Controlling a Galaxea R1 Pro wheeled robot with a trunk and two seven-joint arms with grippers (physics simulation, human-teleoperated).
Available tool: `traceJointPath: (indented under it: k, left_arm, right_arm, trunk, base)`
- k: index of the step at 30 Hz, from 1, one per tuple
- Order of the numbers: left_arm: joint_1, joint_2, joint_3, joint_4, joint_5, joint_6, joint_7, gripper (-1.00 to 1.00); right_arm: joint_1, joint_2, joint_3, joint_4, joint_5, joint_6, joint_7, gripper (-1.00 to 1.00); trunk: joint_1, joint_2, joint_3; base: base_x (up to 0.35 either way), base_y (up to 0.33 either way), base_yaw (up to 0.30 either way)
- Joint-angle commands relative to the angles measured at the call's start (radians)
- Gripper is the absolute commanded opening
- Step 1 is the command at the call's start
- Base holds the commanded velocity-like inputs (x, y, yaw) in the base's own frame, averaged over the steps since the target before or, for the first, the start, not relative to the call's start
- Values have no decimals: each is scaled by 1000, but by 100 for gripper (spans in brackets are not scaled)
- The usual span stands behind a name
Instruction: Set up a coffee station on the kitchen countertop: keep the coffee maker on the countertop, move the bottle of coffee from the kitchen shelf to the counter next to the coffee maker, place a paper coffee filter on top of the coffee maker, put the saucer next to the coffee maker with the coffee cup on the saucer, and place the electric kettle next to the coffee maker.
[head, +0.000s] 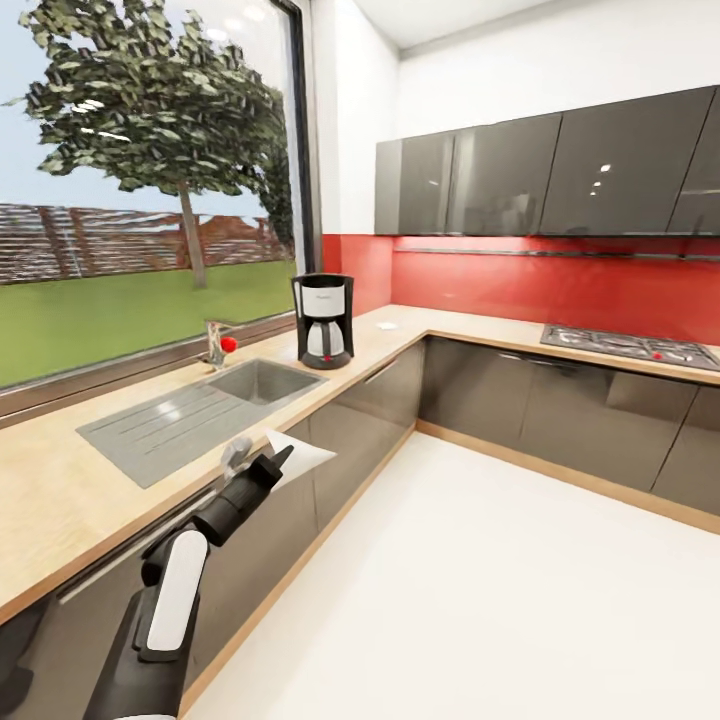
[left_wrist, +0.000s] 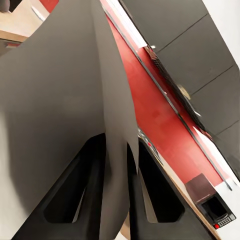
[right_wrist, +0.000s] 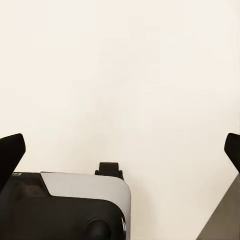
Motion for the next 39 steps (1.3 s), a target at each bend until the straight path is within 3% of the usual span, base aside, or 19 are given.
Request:
traceJointPath:
  k: [1, 33, 39]
  left_arm:
    - [-1, -1, 3, 0, 2, 8, -1, -100]
    - [-2, -1, -9, -1, 2, 6, -1, -100]
    - [-2, -1, -9, -3, 2, 6, -3, -100]
  right_arm:
    - [-1, 0, 0, 1, 3, -3, 0, 100]
    - [-15, -9, -5, -19, -1, -8, 1, 100]
    - [-24, -28, -1, -34, -1, -18, 1, 100]
  trunk:
    - [0, -1, -1]
    - [0, -1, -1]
    - [0, -1, -1]
  base:
    - [65, -50, 0]
    - [5, -4, 0]
    - [41, 0, 0]
